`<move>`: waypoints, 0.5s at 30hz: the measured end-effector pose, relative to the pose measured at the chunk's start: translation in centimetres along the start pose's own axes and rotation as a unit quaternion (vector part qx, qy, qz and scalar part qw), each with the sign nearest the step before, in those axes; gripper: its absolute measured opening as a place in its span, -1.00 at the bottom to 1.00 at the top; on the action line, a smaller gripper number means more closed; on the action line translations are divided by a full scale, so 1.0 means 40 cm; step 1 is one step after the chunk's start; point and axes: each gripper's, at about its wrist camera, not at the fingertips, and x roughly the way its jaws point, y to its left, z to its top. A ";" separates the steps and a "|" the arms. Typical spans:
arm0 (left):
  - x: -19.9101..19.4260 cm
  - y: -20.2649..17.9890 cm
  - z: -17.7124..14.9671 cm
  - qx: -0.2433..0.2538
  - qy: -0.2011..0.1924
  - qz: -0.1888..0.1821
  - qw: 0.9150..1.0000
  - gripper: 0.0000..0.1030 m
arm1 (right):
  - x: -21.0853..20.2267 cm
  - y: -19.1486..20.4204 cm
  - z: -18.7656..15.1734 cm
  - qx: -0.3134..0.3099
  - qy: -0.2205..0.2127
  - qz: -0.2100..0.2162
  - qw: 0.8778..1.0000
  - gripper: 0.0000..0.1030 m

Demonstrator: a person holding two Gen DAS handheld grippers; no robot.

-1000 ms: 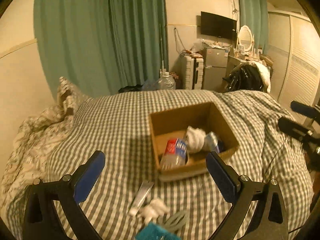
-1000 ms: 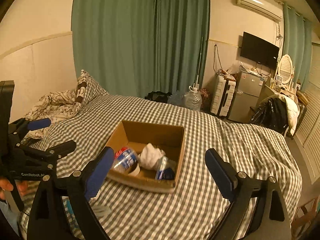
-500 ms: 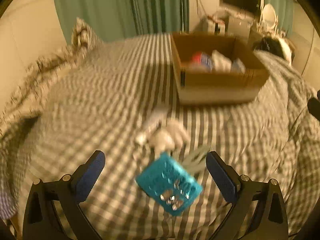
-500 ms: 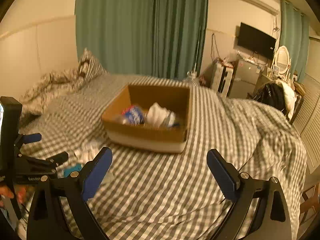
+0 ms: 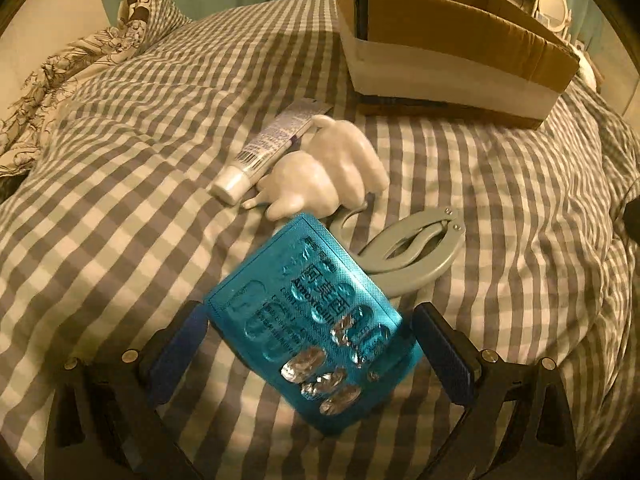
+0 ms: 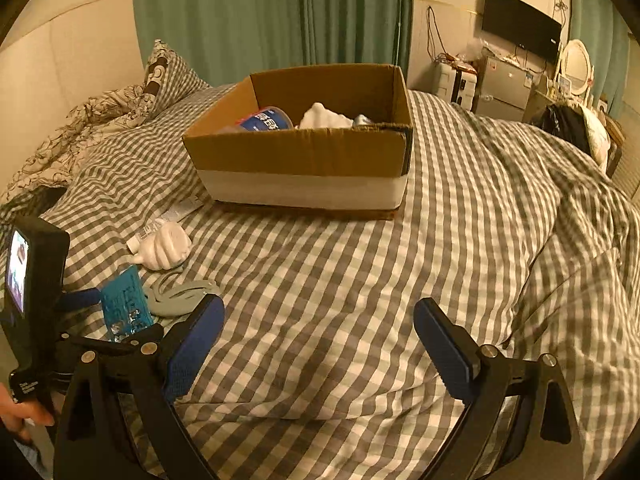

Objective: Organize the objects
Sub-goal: 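Grasp the blue pill blister pack with the left gripper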

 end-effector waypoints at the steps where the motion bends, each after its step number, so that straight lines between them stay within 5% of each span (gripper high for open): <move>1: 0.006 -0.007 -0.002 0.009 0.002 -0.007 1.000 1.00 | 0.004 -0.001 -0.001 0.001 0.002 -0.001 1.000 0.86; 4: 0.010 -0.018 -0.007 0.031 0.001 -0.021 0.999 0.95 | 0.011 0.003 -0.006 0.000 0.008 -0.004 1.000 0.86; 8: -0.004 -0.023 -0.014 0.034 0.009 -0.056 0.998 0.57 | 0.009 0.012 -0.007 -0.004 0.010 -0.006 1.000 0.86; 15: -0.042 0.002 -0.007 0.024 0.008 -0.093 0.995 0.40 | -0.002 0.031 -0.007 -0.014 0.008 -0.003 1.000 0.86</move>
